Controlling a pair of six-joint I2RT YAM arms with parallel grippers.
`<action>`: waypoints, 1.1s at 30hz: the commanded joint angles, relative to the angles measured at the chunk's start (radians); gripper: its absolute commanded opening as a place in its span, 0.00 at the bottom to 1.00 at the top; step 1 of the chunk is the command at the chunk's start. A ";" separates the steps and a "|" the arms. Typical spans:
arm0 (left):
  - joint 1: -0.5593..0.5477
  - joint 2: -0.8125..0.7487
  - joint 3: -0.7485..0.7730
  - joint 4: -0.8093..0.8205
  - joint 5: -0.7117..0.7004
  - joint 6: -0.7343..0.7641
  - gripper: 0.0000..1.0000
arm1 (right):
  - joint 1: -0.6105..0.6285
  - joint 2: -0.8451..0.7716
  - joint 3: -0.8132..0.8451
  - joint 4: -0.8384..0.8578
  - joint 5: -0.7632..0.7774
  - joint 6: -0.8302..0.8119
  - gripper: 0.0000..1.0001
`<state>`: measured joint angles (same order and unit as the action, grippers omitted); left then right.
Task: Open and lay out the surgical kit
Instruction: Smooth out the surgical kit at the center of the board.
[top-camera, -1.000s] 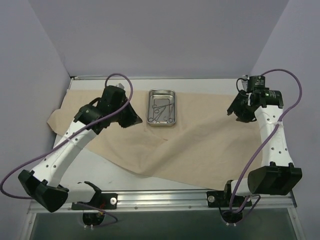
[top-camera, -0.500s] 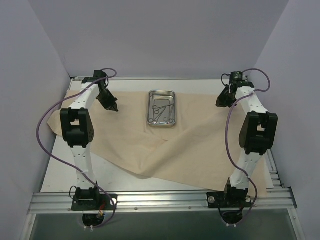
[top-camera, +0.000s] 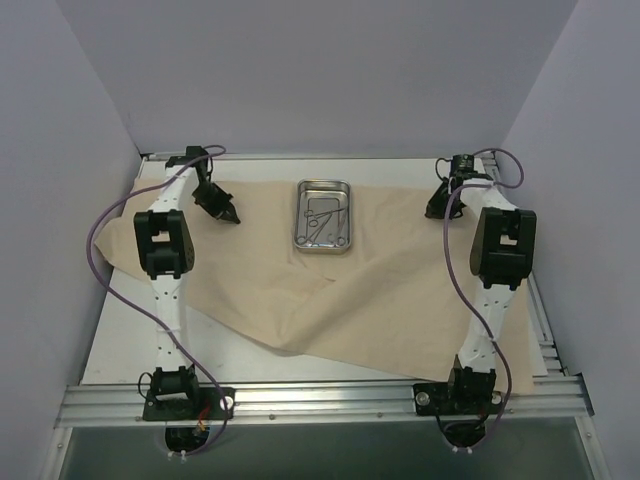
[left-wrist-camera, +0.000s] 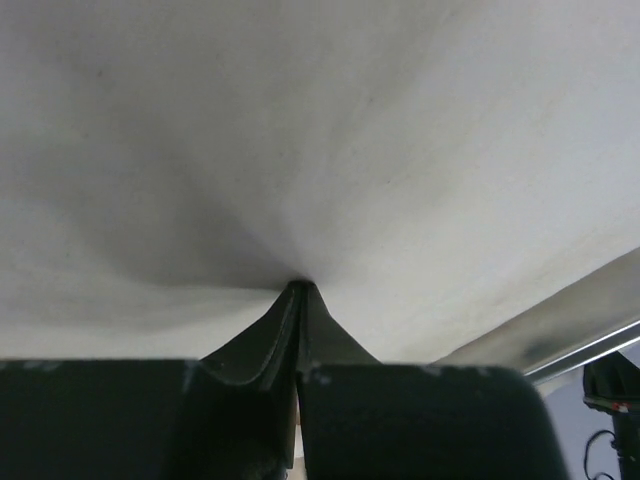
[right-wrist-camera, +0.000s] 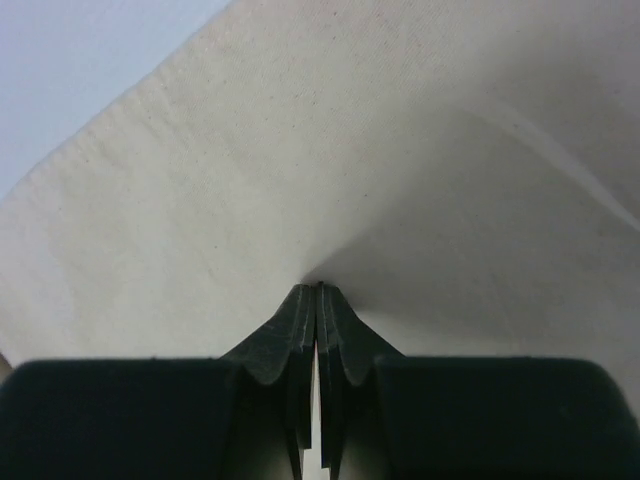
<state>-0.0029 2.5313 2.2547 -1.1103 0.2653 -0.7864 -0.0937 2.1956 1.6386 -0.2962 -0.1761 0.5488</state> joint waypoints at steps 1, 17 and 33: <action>-0.003 0.098 0.103 0.061 0.070 -0.051 0.06 | -0.026 0.099 0.043 0.023 0.009 -0.004 0.00; 0.063 0.278 0.252 0.271 0.215 -0.326 0.08 | -0.084 0.590 0.722 -0.222 -0.034 -0.062 0.00; 0.067 0.011 0.106 0.044 0.072 0.048 0.30 | -0.064 0.429 0.641 -0.179 -0.161 -0.078 0.01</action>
<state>0.0795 2.6400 2.3844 -0.9417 0.4717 -0.8783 -0.1699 2.6400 2.3161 -0.2878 -0.3325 0.4892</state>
